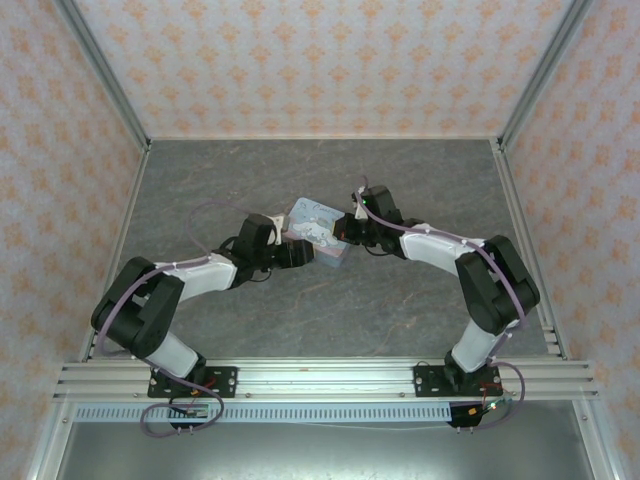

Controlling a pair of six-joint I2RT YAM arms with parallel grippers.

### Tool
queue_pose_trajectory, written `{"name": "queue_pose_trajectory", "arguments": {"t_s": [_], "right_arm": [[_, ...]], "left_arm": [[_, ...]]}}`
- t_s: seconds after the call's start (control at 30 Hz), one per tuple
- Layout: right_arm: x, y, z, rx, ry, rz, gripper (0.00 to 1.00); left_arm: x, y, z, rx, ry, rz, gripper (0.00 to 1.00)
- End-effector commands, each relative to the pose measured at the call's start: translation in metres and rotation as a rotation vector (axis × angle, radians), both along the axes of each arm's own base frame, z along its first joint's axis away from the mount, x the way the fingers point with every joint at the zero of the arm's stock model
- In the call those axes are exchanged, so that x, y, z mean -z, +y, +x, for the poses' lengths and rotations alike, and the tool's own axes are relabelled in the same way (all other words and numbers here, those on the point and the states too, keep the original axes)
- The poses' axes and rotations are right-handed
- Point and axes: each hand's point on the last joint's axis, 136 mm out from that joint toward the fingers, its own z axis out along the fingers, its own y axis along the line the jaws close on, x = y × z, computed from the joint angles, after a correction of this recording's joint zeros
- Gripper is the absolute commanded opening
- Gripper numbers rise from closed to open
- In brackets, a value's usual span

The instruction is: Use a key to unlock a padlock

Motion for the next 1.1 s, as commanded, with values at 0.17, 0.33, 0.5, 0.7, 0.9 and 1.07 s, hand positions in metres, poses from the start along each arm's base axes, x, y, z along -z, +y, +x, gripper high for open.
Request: {"name": "queue_pose_trajectory", "arguments": {"t_s": [0.17,0.33,0.5,0.7,0.9,1.07], "right_arm": [[0.027,-0.010,-0.010,0.002,0.054,-0.079,0.00],[0.027,-0.010,-0.011,-0.005,0.053,-0.084,0.00],[0.027,-0.010,-0.012,-0.011,0.051,-0.083,0.00],[0.025,-0.010,-0.013,-0.019,0.045,-0.082,0.00],[0.025,-0.010,-0.013,-0.024,0.039,-0.086,0.00],[0.024,-0.010,-0.013,-0.024,0.036,-0.085,0.00]], "left_arm": [[0.015,-0.006,0.003,0.033,0.008,-0.018,0.74],[0.019,-0.009,0.005,0.050,0.005,-0.019,0.71],[0.023,-0.013,0.006,0.074,-0.007,-0.017,0.67],[0.029,-0.017,0.006,0.094,-0.009,-0.026,0.62],[0.031,-0.023,0.004,0.110,-0.011,-0.033,0.57],[0.031,-0.029,-0.001,0.121,0.000,-0.033,0.53]]}}
